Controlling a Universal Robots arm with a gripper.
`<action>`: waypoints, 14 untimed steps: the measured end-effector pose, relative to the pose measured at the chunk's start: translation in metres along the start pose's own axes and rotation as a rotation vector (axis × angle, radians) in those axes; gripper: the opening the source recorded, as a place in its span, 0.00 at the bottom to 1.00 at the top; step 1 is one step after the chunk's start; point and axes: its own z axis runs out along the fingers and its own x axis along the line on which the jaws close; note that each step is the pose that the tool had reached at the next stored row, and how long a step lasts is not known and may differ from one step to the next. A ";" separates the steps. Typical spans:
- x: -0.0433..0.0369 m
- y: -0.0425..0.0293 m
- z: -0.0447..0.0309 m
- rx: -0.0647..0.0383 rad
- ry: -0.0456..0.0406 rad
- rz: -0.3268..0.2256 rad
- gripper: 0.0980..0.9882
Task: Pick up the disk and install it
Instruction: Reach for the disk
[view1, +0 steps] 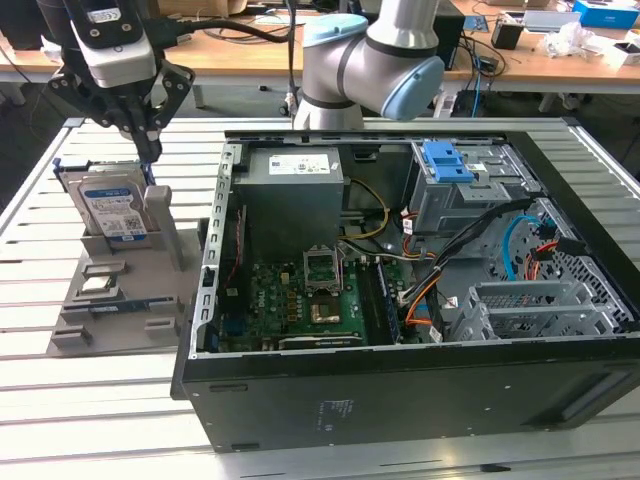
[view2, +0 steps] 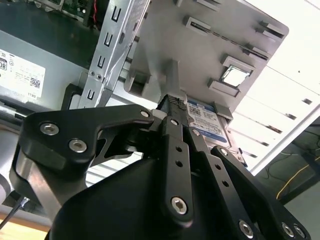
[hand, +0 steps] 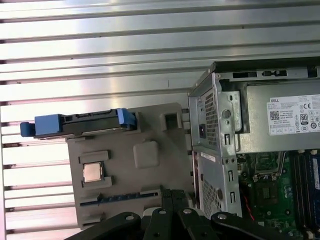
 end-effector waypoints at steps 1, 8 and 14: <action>0.0019 -0.0002 0.0000 0.000 0.0000 0.000 0.01; 0.0150 -0.0011 -0.0003 0.000 0.0000 0.000 0.01; 0.0275 -0.0021 -0.0005 0.000 0.0000 0.000 0.01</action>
